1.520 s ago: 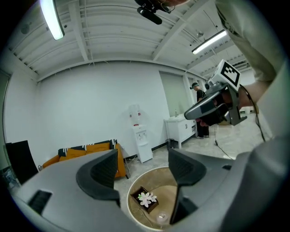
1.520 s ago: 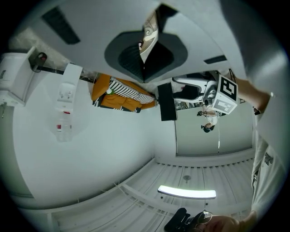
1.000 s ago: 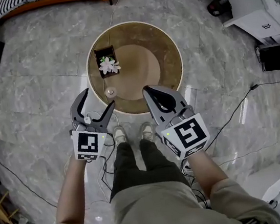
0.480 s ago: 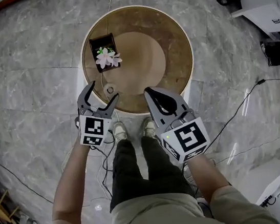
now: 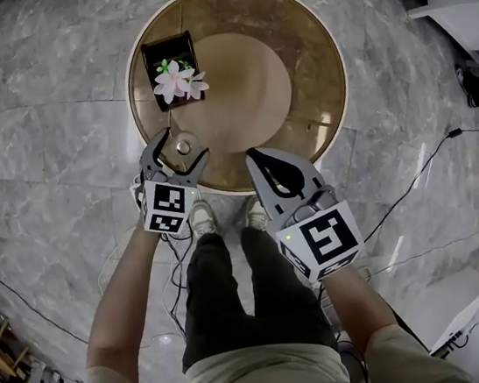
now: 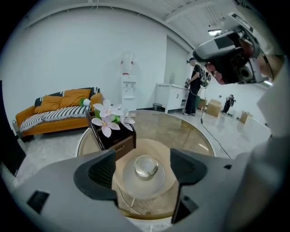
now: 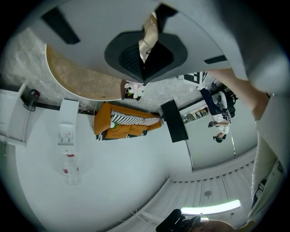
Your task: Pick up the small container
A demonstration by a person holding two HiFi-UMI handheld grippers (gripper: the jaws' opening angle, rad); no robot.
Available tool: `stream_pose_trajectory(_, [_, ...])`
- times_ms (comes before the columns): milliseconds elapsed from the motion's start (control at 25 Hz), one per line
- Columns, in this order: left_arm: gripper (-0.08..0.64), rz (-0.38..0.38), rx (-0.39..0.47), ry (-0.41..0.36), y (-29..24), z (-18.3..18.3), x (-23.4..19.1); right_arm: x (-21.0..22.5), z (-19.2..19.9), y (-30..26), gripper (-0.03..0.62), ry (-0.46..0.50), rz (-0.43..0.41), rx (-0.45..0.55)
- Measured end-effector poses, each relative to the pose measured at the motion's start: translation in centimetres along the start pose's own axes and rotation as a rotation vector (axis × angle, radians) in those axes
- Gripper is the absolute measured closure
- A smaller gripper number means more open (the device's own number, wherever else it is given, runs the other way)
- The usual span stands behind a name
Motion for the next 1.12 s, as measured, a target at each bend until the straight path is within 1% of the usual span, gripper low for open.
stream_pose_trajectory(280, [0.205, 0.008, -0.013, -0.009, -3.5, 2.3, 0.3, 0.5, 3.2, -1.0, 0.595, -0.027, -0.003, -0.034])
stream_pose_trajectory(400, [0.206, 0.008, -0.034, -0.027, -4.8, 2.9, 0.3, 0.8, 4.0, -0.9, 0.595, -0.028, -0.002, -0.041])
stream_pose_trajectory(520, [0.206, -0.015, -0.051, -0.064, -5.6, 3.2, 0.4, 1.2, 4.8, -0.6, 0.595, -0.033, 0.005, -0.053])
stream_pose_trajectory(640, [0.222, -0.031, -0.050, -0.066, -5.9, 3.3, 0.2, 1.4, 5.4, -0.3, 0.595, -0.038, 0.008, -0.060])
stream_pose_trajectory(760, [0.224, -0.039, -0.063, -0.085, -5.9, 3.3, 0.3, 1.6, 5.6, 0.2, 0.595, -0.043, 0.014, -0.060])
stream_pose_trajectory(840, [0.225, -0.041, -0.076, -0.096, -5.8, 3.2, 0.5, 1.7, 5.4, 0.7, 0.595, -0.050, 0.019, -0.059])
stream_pose_trajectory(960, [0.225, -0.022, -0.077, -0.075, -4.8, 2.5, 0.9, 1.7, 4.8, 1.7, 0.595, -0.048, 0.023, -0.051])
stream_pose_trajectory(1120, [0.225, 0.016, -0.061, -0.032, -1.9, -0.5, 1.6, 1.6, 3.1, 3.5, 0.595, -0.050, 0.028, -0.033])
Point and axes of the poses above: the fingertips, and each gripper's own axes: y backward along the fingers, x to its right, z out of its underside, the point moved 8 cm from there along y, backward along the fingers, and after that the axes turned 3 degrees about -x, right-handed, at the moved point
